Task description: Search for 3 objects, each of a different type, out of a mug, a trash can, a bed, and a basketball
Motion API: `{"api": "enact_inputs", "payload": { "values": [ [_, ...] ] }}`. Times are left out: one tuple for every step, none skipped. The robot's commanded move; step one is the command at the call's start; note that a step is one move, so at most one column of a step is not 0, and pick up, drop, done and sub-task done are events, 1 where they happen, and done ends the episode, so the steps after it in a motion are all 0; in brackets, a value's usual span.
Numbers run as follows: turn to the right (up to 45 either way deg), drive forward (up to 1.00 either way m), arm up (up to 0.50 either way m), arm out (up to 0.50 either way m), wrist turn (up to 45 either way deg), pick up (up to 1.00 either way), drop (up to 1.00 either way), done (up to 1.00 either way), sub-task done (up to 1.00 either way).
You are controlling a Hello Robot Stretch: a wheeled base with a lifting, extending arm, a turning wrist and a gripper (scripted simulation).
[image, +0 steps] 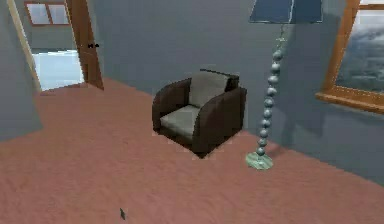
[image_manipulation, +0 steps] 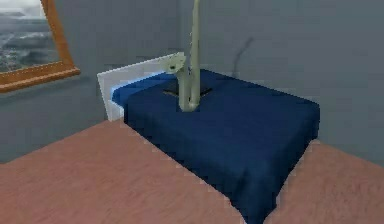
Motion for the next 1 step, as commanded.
{"api": "enact_inputs", "payload": {
  "values": [
    [-39.0,0.0,0.0,0.0,0.0,0.0,0.0,0.0,0.0]
  ]
}}
